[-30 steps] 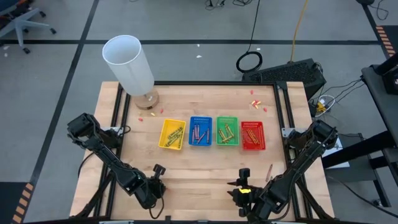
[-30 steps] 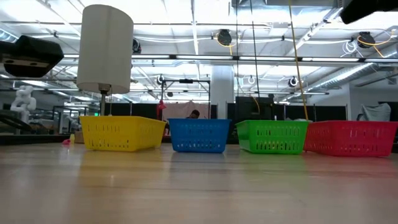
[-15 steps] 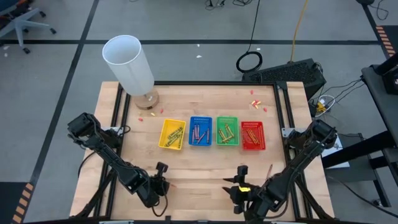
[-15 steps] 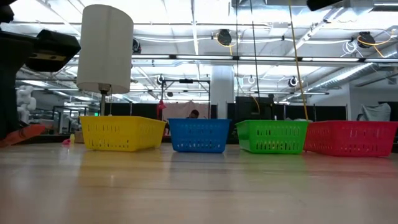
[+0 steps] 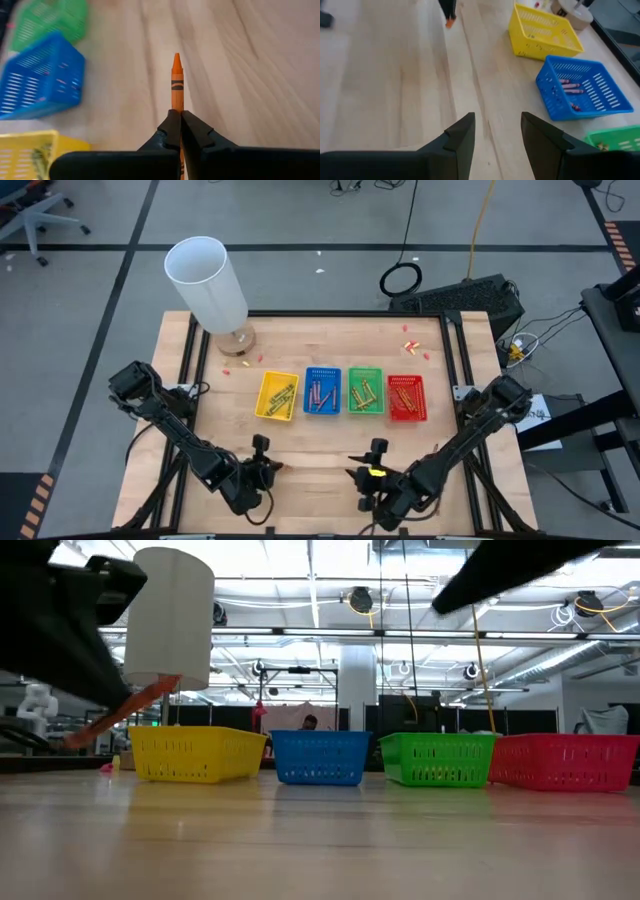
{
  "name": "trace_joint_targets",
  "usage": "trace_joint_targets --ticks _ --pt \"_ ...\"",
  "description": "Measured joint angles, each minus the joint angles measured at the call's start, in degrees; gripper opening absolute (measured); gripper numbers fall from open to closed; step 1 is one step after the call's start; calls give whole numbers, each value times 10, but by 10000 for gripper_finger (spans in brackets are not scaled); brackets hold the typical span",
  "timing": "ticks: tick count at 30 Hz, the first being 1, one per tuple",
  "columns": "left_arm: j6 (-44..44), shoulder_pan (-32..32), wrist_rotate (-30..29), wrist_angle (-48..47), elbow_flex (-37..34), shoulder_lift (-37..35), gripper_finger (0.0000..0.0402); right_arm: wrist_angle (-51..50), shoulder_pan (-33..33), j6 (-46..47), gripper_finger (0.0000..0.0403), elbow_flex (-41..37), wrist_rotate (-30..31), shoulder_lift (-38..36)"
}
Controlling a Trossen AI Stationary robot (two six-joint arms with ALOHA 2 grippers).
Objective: Sort crayons
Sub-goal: Put the orange crayon into the red bin
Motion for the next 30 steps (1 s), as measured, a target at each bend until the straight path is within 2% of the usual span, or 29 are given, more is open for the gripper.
trace_joint_targets --ticks 8,14,22,27,30 --pt "4 0 -98 74 14 -1 1 50 -44 -24 144 0 15 64" --pt "1 0 -132 74 34 -2 1 114 -82 -48 144 0 -19 109" --pt "2 0 -159 136 41 -2 1 357 -110 -184 144 -10 -54 153" --pt "5 0 -159 168 41 -2 2 573 -117 -241 144 -67 -81 160" --pt "5 0 -159 174 41 -2 2 724 -122 -272 144 -109 -126 160"
